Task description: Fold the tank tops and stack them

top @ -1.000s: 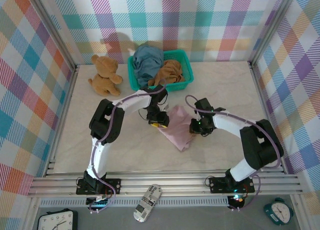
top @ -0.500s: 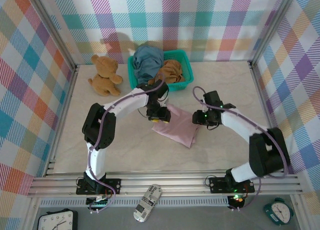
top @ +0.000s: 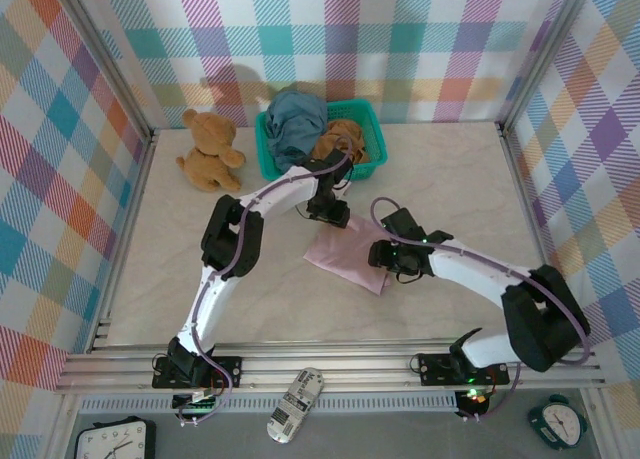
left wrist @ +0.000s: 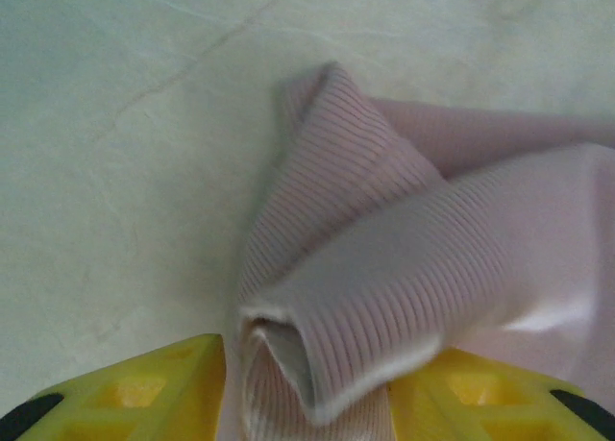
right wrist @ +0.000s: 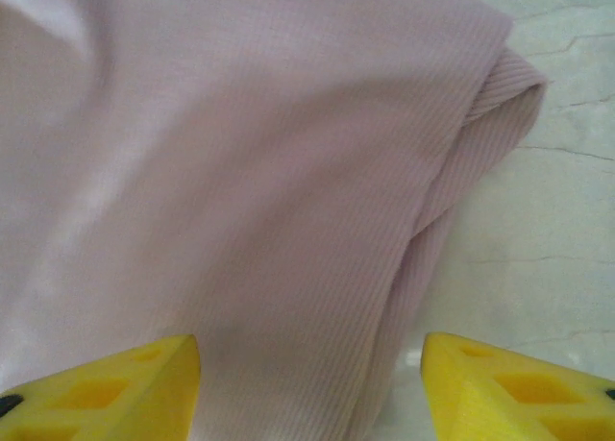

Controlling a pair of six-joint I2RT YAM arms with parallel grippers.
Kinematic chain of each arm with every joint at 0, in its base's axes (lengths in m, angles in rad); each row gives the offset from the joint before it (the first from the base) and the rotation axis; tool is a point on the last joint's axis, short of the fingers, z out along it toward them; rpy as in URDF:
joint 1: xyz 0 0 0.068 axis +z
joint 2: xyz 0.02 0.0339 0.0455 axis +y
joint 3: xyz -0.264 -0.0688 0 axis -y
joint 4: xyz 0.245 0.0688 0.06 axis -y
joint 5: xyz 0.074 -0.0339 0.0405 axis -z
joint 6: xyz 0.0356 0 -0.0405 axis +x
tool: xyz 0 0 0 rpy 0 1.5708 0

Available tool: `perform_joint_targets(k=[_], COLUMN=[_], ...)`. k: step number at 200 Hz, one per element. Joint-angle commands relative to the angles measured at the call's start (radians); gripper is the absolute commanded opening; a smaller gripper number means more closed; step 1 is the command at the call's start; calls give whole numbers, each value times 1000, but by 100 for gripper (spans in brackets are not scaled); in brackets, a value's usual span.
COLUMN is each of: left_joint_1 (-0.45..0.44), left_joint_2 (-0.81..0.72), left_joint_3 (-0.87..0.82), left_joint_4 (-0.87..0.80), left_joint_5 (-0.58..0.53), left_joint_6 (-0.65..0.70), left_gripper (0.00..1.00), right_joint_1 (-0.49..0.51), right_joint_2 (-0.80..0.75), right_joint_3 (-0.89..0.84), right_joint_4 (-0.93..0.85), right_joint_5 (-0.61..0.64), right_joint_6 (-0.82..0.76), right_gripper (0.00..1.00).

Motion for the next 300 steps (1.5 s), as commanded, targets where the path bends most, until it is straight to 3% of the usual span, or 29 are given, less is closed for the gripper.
perform_joint_targets(k=[1,44,83,121,186,251,268,300], left_joint_1=[10,15,16,44,112,179,195,214], left_joint_2=[30,70,12,-116,-271,-342,-353,-371], left_joint_3=[61,103,66,-4,-34,-4,-9,-19], left_joint_4=[-5,-53,-21,12,-28,-31,-11,42], left_joint_5=[-124,-211,-44,-7,35,36,34,39], left_joint_6=[-3,-53,-26,-55,-40,-44,-48,-63], left_gripper=[46,47,51,51,54,54,54,55], right_joint_1=[4,-2,-3,-3,-53,-217,-291,-383], right_joint_2=[56,108,42,158,286,377,396,438], right_joint_3=[24,34,81,207,257,318,364,482], right_joint_4=[2,-80,-43,-81,-173,-191,-206,-270], right_joint_5=[73,89,59,73,80,42,-36,8], right_joint_6=[-3,-41,-19,-43,-121,-336,-382,-551], right_gripper=[59,55,57,61,59,32,25,20])
